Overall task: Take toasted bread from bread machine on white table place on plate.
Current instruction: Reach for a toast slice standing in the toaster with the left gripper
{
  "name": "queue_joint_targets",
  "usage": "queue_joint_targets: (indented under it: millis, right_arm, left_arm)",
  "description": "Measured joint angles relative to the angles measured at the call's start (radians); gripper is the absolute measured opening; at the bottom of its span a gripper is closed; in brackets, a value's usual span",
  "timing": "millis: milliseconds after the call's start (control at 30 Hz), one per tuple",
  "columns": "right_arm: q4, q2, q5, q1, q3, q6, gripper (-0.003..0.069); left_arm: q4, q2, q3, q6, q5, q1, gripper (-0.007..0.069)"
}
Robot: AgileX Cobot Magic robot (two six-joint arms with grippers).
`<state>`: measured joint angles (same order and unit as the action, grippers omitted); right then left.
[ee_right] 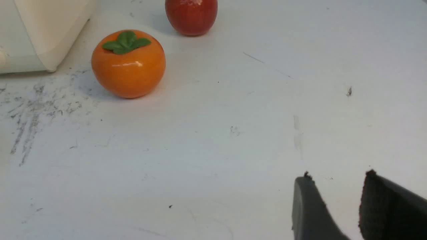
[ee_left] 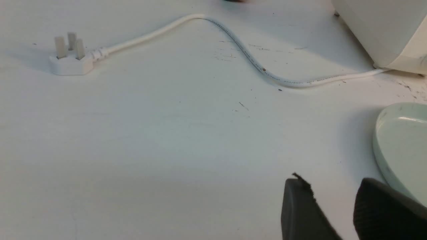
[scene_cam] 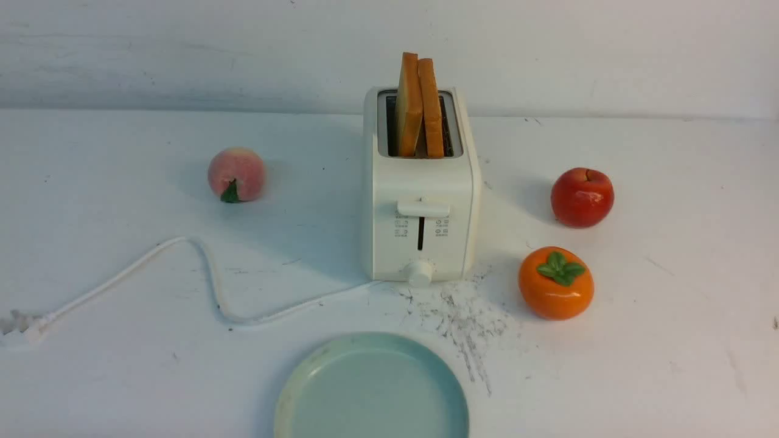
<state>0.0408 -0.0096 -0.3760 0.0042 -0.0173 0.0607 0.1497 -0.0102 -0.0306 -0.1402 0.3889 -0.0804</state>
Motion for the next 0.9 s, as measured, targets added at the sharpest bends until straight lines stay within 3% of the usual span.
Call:
queue_joint_targets:
  millis: [900]
  right_arm:
    - [0.000, 0.000, 0.000, 0.000, 0.000, 0.000, 0.0240]
  left_arm:
    - [-0.028, 0.000, 0.000, 0.026, -0.001, 0.000, 0.0237]
